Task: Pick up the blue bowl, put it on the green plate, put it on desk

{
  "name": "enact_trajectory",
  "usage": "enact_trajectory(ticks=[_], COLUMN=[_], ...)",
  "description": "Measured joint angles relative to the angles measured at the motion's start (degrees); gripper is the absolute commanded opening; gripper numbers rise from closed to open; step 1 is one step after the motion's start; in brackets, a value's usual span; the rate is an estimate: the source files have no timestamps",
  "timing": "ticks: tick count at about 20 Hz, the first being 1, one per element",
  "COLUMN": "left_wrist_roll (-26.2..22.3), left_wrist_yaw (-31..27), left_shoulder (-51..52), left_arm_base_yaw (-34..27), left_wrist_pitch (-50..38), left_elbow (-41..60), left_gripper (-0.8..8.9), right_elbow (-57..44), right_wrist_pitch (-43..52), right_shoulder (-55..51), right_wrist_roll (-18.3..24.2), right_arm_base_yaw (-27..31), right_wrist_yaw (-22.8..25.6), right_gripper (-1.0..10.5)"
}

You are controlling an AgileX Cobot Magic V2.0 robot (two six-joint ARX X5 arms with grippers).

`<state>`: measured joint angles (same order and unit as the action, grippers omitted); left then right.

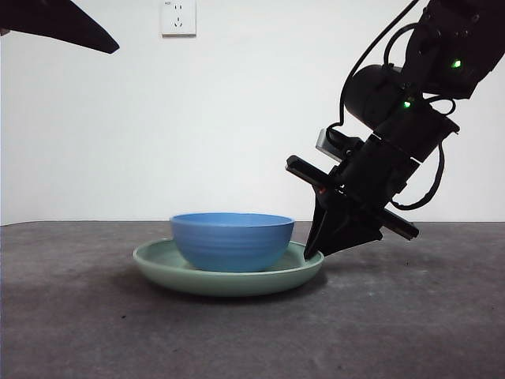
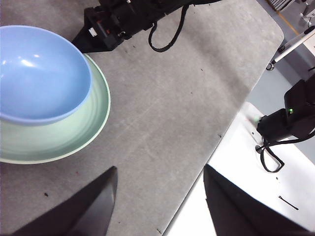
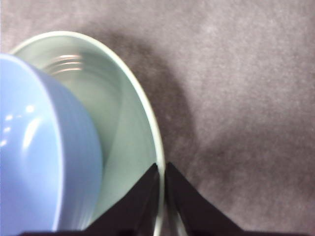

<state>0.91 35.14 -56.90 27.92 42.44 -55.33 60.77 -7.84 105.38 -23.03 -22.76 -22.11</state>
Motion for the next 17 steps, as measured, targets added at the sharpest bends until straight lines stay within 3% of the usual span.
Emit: enact_trajectory(ticks=[4, 10, 14, 17], left_wrist_roll=[0.0, 0.0, 0.0, 0.0], left_wrist_yaw=[0.0, 0.0, 0.0, 0.0], left_shoulder=[0.0, 0.0, 0.0, 0.0], left_arm_base_yaw=[0.0, 0.0, 0.0, 0.0], left_wrist_pitch=[0.1, 0.2, 0.2, 0.1], left_elbow=[0.0, 0.0, 0.0, 0.0], left_gripper=[2.81, 2.81, 2.81, 2.81], right_elbow=[0.0, 0.0, 0.0, 0.0], right_wrist_pitch=[0.2, -1.3, -7.0, -12.8], right_shoulder=[0.0, -3.1, -11.9, -20.2], right_wrist_roll=[0.0, 0.0, 0.6, 3.5], right_arm_base_yaw=[-0.1, 0.0, 0.3, 0.3], right_wrist_yaw=[0.9, 3.6, 6.7, 7.1], right_gripper=[1.8, 1.8, 1.8, 1.8])
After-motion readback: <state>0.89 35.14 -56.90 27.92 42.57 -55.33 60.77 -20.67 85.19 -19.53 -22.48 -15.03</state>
